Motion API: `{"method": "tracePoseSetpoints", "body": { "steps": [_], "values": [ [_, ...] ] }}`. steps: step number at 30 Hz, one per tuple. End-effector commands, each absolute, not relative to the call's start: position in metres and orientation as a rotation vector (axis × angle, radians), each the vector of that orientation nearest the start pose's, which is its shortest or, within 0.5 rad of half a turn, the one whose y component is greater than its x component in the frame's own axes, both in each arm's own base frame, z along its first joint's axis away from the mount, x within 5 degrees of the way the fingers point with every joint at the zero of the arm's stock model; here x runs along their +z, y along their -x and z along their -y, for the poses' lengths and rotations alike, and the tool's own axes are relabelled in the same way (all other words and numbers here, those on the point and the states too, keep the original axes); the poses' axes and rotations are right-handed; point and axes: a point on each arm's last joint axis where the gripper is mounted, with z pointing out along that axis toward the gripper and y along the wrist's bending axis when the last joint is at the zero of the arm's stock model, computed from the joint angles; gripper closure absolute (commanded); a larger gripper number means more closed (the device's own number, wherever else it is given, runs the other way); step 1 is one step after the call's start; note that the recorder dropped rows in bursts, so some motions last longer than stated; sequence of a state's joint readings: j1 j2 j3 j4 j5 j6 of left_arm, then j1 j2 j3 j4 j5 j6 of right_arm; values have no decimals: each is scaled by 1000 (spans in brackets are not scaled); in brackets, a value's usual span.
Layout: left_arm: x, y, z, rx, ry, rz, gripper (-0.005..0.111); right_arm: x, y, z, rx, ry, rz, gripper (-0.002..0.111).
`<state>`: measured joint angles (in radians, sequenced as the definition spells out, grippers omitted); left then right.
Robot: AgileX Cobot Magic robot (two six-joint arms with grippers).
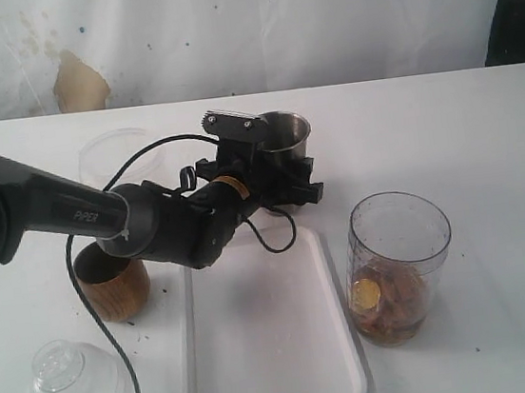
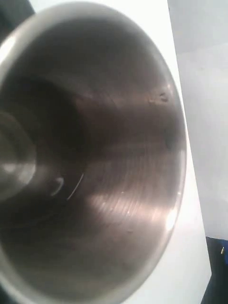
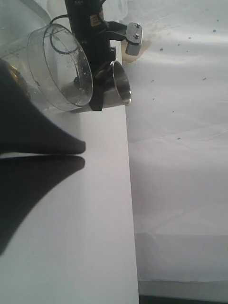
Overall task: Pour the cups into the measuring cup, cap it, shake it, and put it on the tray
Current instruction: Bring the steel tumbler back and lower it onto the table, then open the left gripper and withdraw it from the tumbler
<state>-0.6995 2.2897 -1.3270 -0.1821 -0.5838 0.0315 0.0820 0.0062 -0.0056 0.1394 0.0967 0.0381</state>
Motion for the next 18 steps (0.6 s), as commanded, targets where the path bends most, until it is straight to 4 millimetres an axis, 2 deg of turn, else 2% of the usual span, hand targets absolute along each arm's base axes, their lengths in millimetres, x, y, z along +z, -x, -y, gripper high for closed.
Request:
{"method": "tracePoseSetpoints", "body": {
  "steps": [1,4,8,11,18],
  "values": [
    [116,-373,305,-486,-454,-1800,52,205,-56,-6,218,-60,-1575,108],
    [116,-373,305,-489,-451,-1812,34,205,-56,-6,218,-60,-1575,108],
    [115,-372,305,-487,-463,-1851,20,205,-56,-6,218,-60,-1575,108],
    [117,-371,304,-485,-475,-1884,16,205,-56,-6,218,-60,-1575,108],
    [125,-367,304,-483,-499,-1948,16,205,-56,-6,218,-60,-1575,108]
  ]
}}
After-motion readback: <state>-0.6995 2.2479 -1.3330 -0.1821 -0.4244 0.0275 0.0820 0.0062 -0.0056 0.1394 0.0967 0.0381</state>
